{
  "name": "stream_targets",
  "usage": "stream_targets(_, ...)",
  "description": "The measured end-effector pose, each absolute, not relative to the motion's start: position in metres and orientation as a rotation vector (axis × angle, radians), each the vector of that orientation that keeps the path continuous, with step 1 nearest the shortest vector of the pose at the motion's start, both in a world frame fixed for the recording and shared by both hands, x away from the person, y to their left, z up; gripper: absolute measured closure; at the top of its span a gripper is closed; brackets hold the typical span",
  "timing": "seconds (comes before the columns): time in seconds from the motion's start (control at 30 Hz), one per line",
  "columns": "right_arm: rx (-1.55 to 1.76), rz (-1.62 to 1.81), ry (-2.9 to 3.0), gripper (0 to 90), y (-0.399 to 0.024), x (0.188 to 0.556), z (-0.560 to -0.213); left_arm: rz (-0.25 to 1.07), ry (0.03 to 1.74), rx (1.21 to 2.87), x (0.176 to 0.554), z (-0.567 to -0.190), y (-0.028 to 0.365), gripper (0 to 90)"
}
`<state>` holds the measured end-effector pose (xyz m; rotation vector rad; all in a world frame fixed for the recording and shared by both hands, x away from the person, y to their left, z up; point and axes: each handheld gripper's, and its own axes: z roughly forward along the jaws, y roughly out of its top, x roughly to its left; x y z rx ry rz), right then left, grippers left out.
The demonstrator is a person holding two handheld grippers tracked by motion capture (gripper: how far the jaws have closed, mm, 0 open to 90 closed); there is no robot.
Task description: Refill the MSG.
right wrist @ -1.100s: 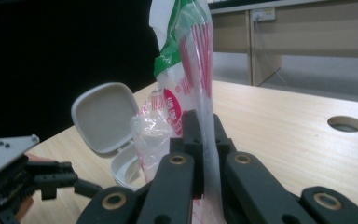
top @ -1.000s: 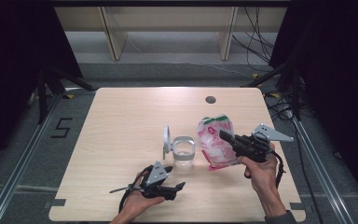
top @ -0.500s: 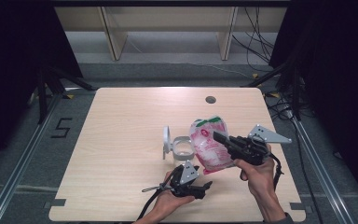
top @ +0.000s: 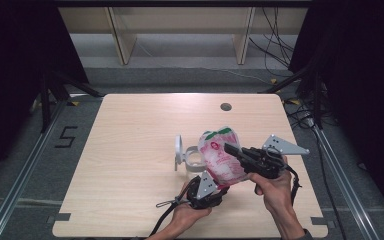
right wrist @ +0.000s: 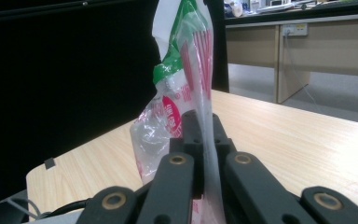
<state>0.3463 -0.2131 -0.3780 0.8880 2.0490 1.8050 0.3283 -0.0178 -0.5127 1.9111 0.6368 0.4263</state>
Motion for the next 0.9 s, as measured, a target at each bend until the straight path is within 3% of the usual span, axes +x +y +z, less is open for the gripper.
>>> stream_targets(0.17,0.916,1.777,2.035,90.0,-0.212,0.347,-0.376,0.429,0.647,1.902,0.329,-0.511,-0.021,73.5)
stream_targets(0.43,0.940,1.755,2.006,90.0,-0.209,0.359,-0.375,0.384,0.723,1.849,0.334,-0.510,-0.031,75.5)
stream_targets(0.77,0.887,1.708,1.998,90.0,-0.197,0.374,-0.363,0.454,0.739,1.784,0.335,-0.507,-0.047,76.6)
stream_targets(0.9,0.900,1.707,2.015,90.0,-0.190,0.380,-0.364,0.426,0.768,1.735,0.338,-0.509,-0.051,76.7)
